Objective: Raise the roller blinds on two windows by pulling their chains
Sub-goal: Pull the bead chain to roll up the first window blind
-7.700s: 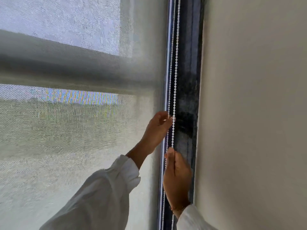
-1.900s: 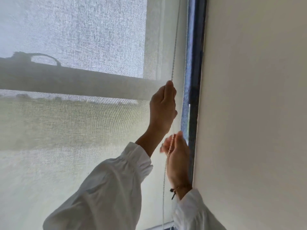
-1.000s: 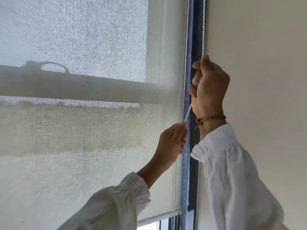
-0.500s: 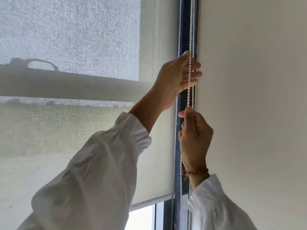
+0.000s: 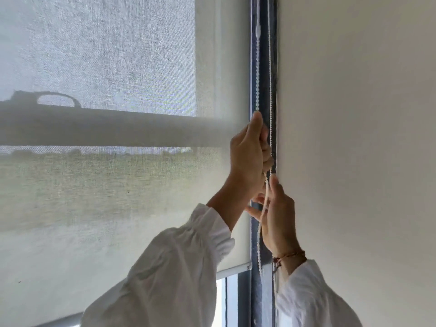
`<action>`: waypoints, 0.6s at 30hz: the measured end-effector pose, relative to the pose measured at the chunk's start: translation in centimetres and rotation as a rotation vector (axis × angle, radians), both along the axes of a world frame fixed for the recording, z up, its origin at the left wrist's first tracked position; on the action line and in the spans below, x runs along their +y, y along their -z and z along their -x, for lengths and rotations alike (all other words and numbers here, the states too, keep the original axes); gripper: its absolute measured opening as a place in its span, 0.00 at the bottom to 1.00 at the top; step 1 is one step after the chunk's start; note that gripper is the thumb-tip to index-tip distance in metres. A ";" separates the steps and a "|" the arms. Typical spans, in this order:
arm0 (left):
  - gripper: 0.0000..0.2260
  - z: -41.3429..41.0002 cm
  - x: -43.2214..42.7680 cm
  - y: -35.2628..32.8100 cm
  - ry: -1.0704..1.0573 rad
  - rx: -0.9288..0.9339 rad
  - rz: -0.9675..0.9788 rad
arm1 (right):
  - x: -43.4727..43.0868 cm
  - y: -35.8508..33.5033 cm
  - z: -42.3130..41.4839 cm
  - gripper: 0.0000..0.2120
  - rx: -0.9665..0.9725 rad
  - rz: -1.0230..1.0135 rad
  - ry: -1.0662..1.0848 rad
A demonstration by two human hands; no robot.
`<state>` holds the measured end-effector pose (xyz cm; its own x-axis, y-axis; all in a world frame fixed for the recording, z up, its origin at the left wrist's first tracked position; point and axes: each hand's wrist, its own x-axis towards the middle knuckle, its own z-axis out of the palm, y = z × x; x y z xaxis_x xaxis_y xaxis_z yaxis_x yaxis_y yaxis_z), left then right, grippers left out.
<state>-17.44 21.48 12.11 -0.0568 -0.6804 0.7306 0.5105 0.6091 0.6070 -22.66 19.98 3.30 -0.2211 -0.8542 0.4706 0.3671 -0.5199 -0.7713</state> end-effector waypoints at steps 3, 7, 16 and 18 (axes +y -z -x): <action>0.21 0.2 -0.2 1.5 0.049 -0.005 -0.019 | -0.4 -2.5 1.3 0.18 0.009 -0.038 -0.075; 0.22 -0.6 -0.4 3.2 0.075 0.002 -0.027 | -0.3 -6.8 2.5 0.16 0.044 0.029 -0.138; 0.21 -0.5 -0.2 6.1 0.022 -0.079 -0.106 | 1.4 -15.0 1.3 0.10 0.063 0.153 -0.337; 0.21 -0.6 -0.1 6.6 0.005 -0.101 -0.106 | 1.6 -15.8 0.9 0.13 0.050 0.161 -0.298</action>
<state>-16.81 21.38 5.53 -0.1303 -0.7528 0.6452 0.4461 0.5367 0.7162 -23.60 21.58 19.11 0.0537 -0.7915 0.6088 0.4846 -0.5124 -0.7089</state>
